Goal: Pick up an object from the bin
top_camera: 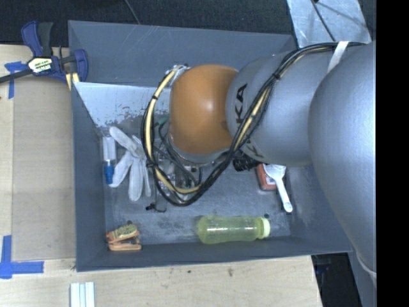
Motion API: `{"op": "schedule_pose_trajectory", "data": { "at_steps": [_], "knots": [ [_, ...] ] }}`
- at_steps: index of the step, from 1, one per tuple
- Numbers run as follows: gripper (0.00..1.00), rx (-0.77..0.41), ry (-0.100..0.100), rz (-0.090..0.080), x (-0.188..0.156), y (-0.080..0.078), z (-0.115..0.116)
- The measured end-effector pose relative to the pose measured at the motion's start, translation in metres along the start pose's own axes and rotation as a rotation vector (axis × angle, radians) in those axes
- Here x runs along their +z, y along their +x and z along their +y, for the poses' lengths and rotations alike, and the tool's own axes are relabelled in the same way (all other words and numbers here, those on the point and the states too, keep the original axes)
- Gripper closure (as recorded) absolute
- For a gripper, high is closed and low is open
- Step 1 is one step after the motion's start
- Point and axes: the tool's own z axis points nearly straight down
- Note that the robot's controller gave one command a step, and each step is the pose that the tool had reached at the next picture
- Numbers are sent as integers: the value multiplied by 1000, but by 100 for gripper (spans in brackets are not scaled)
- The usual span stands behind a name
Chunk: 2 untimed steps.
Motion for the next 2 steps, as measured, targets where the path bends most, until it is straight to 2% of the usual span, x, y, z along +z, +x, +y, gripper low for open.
{"op": "schedule_pose_trajectory", "data": {
  "at_steps": [1,2],
  "knots": [
    [0,-33,-2,-4,23,-20,-46],
    [0,-4,3,0,33,-23,-87]
  ]
}}
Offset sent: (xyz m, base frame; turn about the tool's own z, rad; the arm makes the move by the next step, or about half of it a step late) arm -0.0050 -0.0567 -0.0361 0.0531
